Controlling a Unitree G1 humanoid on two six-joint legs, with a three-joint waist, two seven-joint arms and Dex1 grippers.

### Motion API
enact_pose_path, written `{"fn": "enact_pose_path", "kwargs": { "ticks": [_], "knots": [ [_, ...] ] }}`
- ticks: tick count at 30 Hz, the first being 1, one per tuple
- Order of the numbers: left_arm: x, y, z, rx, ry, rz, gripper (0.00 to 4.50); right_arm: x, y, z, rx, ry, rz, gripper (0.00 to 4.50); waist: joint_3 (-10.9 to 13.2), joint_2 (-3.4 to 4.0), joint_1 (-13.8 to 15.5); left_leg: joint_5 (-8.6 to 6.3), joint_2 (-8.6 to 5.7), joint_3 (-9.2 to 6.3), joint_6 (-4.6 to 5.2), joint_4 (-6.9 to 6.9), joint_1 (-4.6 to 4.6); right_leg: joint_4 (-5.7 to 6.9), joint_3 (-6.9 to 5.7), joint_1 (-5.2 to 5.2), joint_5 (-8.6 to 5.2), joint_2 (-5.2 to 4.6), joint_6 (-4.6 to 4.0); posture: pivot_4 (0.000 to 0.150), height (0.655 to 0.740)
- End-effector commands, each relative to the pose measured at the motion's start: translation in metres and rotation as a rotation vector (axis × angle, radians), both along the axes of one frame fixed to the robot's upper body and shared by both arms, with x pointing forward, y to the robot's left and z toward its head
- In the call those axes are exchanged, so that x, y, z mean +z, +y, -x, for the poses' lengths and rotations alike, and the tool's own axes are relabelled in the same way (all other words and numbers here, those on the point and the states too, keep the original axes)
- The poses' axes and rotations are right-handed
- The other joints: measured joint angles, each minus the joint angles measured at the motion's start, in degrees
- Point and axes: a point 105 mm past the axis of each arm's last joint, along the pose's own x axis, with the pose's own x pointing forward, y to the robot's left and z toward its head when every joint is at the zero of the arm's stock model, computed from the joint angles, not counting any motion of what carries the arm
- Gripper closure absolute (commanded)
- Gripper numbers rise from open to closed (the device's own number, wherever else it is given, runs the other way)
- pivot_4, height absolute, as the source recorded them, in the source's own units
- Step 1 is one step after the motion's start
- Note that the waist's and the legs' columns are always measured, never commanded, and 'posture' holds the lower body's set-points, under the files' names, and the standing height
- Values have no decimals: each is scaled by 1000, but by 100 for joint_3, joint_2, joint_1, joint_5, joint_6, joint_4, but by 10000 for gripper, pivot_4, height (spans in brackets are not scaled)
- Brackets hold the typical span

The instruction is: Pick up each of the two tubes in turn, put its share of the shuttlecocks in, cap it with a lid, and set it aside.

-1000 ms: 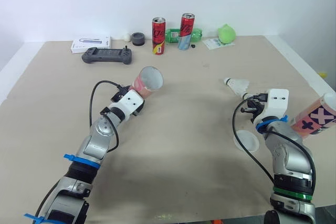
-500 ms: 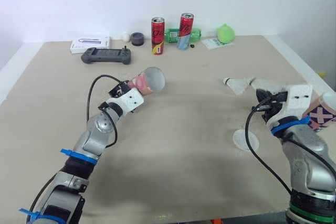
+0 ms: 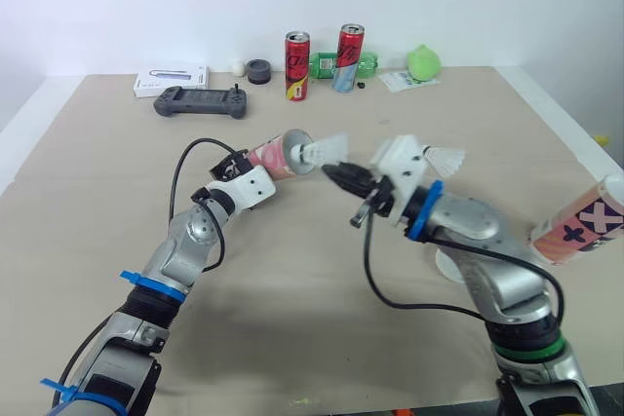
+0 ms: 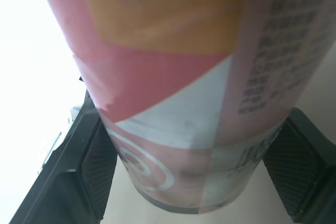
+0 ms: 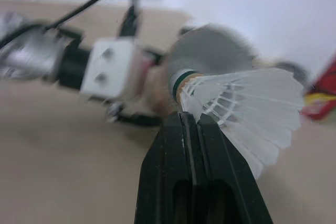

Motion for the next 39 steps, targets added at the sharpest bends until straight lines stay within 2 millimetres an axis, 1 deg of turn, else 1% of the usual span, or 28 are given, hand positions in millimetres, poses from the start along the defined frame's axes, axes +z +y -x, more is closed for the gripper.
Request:
{"fn": "enact_pose_path", "kwargs": {
  "ticks": [1,3,4,5,6,7,8,9,11,12,13,14,15,17,18,19,20,21,23,25,31,34,36,38,39],
  "knots": [
    [17,-6,3,-19,-60,21,7922,17,18,-2,37,-87,-18,44558,0,0,-1,0,0,0,0,1,0,0,0,0,1,0,-1,1500,7400],
    [17,-8,4,-23,-60,26,7922,23,28,-5,41,-89,-58,44558,0,-1,-5,1,1,0,0,2,1,2,-1,-1,4,1,-3,1500,7400],
    [17,-8,4,-24,-60,27,7922,25,31,-5,41,-91,-70,38132,0,-1,-5,1,5,0,-1,2,4,2,-2,0,8,5,-8,1500,7400],
    [17,-8,4,-24,-60,30,7922,33,36,-4,44,-98,-131,37141,0,-1,-5,1,6,-1,-1,2,4,2,-3,-1,8,5,-8,1500,7400],
    [17,-8,4,-23,-60,31,7922,39,37,-2,38,-104,-176,32092,0,-1,-4,2,7,-3,-1,2,5,4,-6,0,8,6,-9,1500,7400],
    [17,-8,4,-23,-59,31,7922,42,37,-1,32,-107,-207,28161,0,-1,-5,2,8,-4,-1,1,5,4,-6,-1,9,8,-9,1500,7400],
    [17,-8,4,-23,-59,32,7922,44,34,0,25,-104,-228,22763,0,-1,-2,2,10,-4,-1,1,5,4,-6,0,9,8,-10,1500,7400],
    [17,-8,5,-22,-59,32,7922,43,30,0,15,-93,-241,16873,0,-1,-2,2,9,-4,-2,1,4,4,-6,0,9,8,-9,1500,7400],
    [16,-6,5,-20,-59,33,7922,44,13,1,-28,-78,-290,9002,-1,-2,20,2,7,-4,-2,2,1,3,-6,1,8,5,-8,1500,7400],
    [16,-5,5,-16,-57,34,7922,45,-9,-7,-136,-99,-311,4187,-1,-3,31,2,4,-8,-2,2,0,3,-10,3,6,2,-5,1500,7400],
    [15,-4,5,-13,-54,34,7922,44,-33,-17,-260,-118,-324,657,-1,-3,37,2,1,-8,-2,2,-2,2,-11,3,6,-3,-5,1500,7400],
    [14,-3,5,-11,-53,34,7922,43,-50,-22,-344,-131,-329,657,-1,-4,40,2,-4,-8,-2,2,-3,1,-11,3,5,-8,-3,1500,7400],
    [14,-3,5,-10,-52,34,7922,39,-71,-30,-461,-136,-326,657,0,-4,40,2,-8,-8,-2,3,-3,1,-11,4,3,-12,2,1500,7400],
    [14,-3,4,-10,-51,33,7922,29,-115,-42,-680,-114,-343,657,0,-3,3,2,-12,-4,-2,3,-2,2,-7,2,4,-14,4,1500,7400],
    [14,-3,4,-11,-51,33,7922,19,-139,-48,-798,-82,-347,657,0,-3,-2,3,-6,-4,-3,2,1,2,-6,1,7,-8,-1,1500,7400],
    [14,-3,4,-11,-51,34,7922,11,-155,-51,-868,-49,-351,657,-1,-4,0,3,-1,-4,-2,0,4,3,-6,1,9,-3,-5,1500,7400],
    [13,-4,4,-12,-50,35,7922,-2,-169,-54,-924,6,-358,657,0,-3,3,4,2,-5,-1,0,5,3,-7,2,10,0,-7,1500,7400],
    [13,-6,4,-15,-49,35,7922,-12,-177,-57,-951,49,-355,657,-1,-3,3,5,1,-5,1,-1,5,4,-7,2,10,0,-7,1500,7400],
    [13,-7,4,-19,-48,36,7922,-26,-186,-65,-978,107,-348,657,0,-3,-8,5,1,-1,1,-1,6,4,-3,2,10,-1,-7,1500,7400],
    [13,-8,4,-21,-47,36,7922,-30,-189,-71,-986,121,-346,657,1,0,-14,5,0,7,1,-2,9,3,6,1,11,-1,-6,1500,7400],
    [15,-6,3,-17,-52,34,7922,-40,-183,-100,-964,188,-359,657,3,2,-49,7,0,9,5,-3,11,5,9,0,14,1,-4,1500,7400],
    [16,-5,3,-14,-57,35,7922,-40,-179,-112,-941,194,-378,657,3,2,-47,8,-3,9,6,-3,10,4,9,2,15,-1,-1,1500,7400],
    [17,-4,3,-11,-58,36,7922,-38,-177,-118,-935,193,-384,5869,3,3,-47,8,-4,9,6,-3,7,2,10,1,14,-2,0,1500,7400],
    [17,-3,3,-6,-61,36,7922,-37,-177,-122,-934,193,-392,13683,3,3,-47,7,-6,9,6,-4,5,2,11,0,14,-4,-1,1500,7400],
    [18,-2,4,-4,-62,36,7922,-38,-178,-124,-935,193,-393,19769,3,3,-47,7,-7,9,6,-4,5,2,11,0,15,-5,-2,1500,7400]
  ]
}}
